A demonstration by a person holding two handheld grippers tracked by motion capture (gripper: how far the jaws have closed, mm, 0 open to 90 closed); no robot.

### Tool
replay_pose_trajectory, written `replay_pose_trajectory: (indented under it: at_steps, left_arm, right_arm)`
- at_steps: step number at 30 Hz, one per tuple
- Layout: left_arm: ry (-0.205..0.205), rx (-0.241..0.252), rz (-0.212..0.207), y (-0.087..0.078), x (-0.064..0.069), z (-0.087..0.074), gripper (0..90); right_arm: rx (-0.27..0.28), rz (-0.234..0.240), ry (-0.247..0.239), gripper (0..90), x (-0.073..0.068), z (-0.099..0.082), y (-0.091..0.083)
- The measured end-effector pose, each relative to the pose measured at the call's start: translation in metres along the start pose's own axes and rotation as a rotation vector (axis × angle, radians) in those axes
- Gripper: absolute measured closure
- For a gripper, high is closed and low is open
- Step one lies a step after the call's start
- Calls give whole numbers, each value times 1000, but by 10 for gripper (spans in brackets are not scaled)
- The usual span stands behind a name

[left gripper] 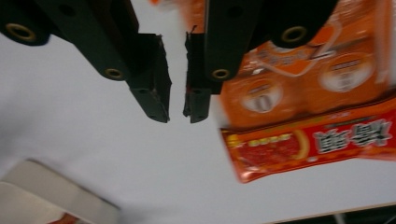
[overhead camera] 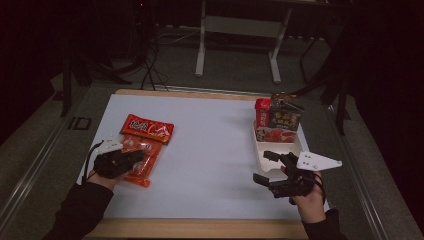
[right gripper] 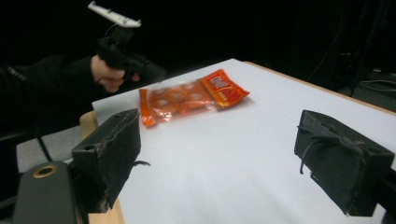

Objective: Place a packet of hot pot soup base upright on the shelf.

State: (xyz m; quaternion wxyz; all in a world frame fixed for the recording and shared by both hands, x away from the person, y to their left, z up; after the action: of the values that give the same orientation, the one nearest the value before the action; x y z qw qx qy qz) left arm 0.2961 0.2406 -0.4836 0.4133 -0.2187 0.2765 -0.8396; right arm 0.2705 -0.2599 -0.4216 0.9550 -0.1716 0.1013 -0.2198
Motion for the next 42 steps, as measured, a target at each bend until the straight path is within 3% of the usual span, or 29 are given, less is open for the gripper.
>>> replay_pose_trajectory:
  at_steps: [3,10,15,20,24,30,34,42]
  left_arm:
    - [-23,-6,32,-1,-14,2,885]
    - [-62,-25,82,1,-46,0,899]
    - [-79,-77,125,13,-67,-6,900]
    - [-119,-93,145,24,-86,-8,900]
    - [-124,-117,185,31,-99,-8,900]
    - [-154,-153,203,43,-111,-12,900]
    - [-146,-179,228,50,-113,-13,900]
    - [-138,-201,211,56,-106,-8,900]
  right_arm:
    - [1,10,-3,142,-2,-1,1]
    - [10,24,-5,143,-6,-1,0]
    - [3,35,-1,142,-8,-3,1]
    - [6,46,-4,143,-9,-4,2]
    - [11,48,-2,143,-8,-4,2]
    - [10,48,-4,143,-8,-4,2]
    - [5,48,-5,144,-8,-4,2]
    - [3,55,5,144,-7,-5,3]
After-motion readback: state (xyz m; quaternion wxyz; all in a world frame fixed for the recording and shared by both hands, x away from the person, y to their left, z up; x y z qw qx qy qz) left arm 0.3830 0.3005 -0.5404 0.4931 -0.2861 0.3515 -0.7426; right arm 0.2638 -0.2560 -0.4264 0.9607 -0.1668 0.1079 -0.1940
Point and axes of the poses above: each handheld gripper's, and its own axes: y roughly forward along the jaws, z roughly out of its top, x roughly to its right, the point moved 1 cm from there along y, roughly forward along the jaws, and after that the axes turned 7 degrees about -x, right-handed, at the moved point
